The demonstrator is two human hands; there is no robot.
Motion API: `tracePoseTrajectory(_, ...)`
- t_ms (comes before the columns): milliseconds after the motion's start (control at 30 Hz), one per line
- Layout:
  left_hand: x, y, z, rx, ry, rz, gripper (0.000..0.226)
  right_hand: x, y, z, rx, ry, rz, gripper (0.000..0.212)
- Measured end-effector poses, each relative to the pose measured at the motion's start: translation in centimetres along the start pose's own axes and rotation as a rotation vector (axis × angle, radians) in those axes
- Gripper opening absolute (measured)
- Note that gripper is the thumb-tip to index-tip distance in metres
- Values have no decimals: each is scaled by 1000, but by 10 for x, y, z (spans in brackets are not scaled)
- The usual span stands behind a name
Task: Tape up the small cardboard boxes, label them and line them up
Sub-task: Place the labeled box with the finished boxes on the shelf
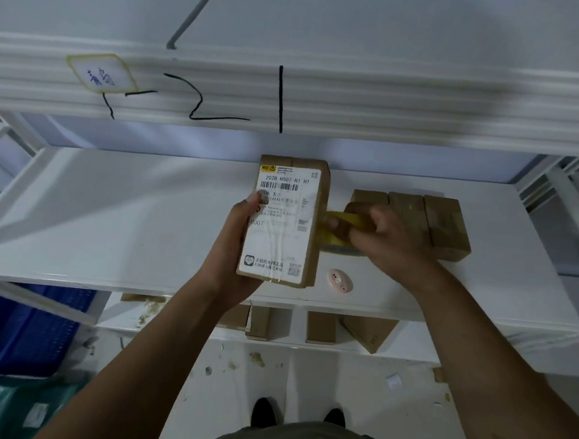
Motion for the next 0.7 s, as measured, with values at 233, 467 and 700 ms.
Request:
tracePoseTrajectory(233,9,-22,27,703,-372,-262,53,4,-5,-2,-42,-180,82,57)
tracePoseTrajectory(467,8,-19,10,690,-324,-174,96,5,5,1,-173,-181,79,49)
tracePoseTrajectory(700,13,-35,27,562,-387,-272,57,4,-5,9,218,-5,34,41)
Point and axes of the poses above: each hand's wrist, its own x-axis towards the middle knuckle, its own z-axis out of the back of the hand, y = z × x, the point moved 10 cm from there along x, towards the middle knuckle, and after that the axes turned 12 degrees about -y, right-handed, at the moved point
